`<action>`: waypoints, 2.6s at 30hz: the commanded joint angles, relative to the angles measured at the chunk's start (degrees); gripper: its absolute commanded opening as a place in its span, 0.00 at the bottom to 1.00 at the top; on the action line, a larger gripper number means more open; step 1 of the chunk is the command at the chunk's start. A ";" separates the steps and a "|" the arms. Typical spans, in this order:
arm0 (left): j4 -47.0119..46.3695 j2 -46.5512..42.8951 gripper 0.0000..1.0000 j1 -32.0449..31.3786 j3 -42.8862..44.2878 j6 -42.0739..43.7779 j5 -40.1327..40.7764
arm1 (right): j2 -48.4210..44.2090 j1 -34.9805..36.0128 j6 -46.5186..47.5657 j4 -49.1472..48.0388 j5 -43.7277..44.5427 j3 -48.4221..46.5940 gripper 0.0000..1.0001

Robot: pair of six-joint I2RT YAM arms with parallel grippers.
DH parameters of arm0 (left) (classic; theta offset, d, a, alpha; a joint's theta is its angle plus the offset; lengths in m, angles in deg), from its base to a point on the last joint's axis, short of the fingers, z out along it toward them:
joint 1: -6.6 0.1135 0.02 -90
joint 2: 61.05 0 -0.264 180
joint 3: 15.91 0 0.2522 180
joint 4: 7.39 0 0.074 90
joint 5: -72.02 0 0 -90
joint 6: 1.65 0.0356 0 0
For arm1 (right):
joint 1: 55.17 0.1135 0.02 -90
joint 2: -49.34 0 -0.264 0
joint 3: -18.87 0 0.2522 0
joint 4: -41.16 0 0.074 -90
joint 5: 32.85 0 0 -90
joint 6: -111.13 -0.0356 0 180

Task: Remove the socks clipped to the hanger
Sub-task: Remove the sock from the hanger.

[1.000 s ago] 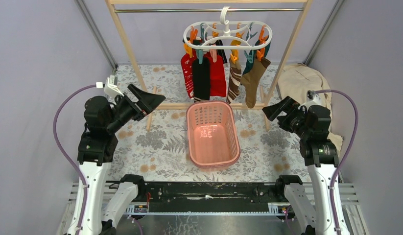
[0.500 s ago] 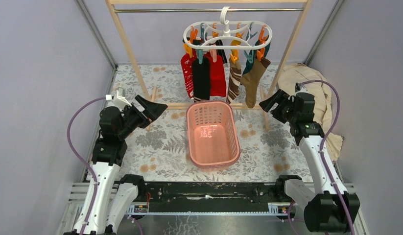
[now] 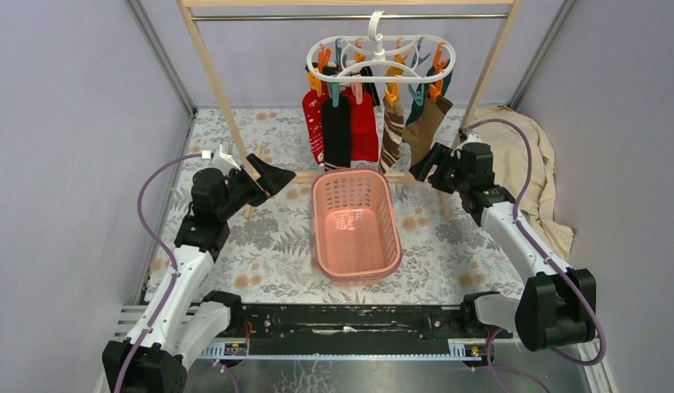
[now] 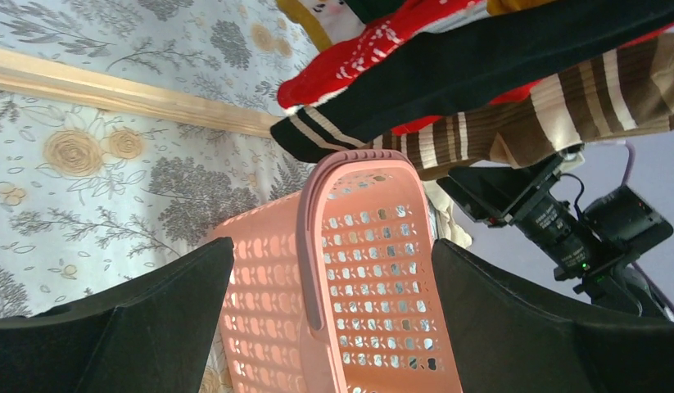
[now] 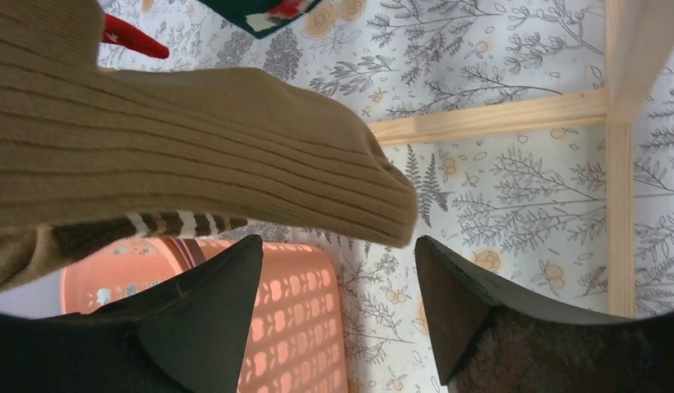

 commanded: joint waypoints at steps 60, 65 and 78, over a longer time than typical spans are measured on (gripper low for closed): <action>-19.27 9.06 0.99 -41.11 7.02 -7.50 11.36 | -17.74 3.10 -15.77 3.97 -25.17 -9.03 0.04; -19.75 11.61 0.99 -44.30 8.37 -4.96 15.47 | -18.74 3.09 -17.96 2.77 -27.40 -9.34 0.04; -24.65 15.47 0.99 -46.86 9.82 -6.37 20.19 | -20.56 3.06 -20.18 1.40 -30.59 -8.71 0.03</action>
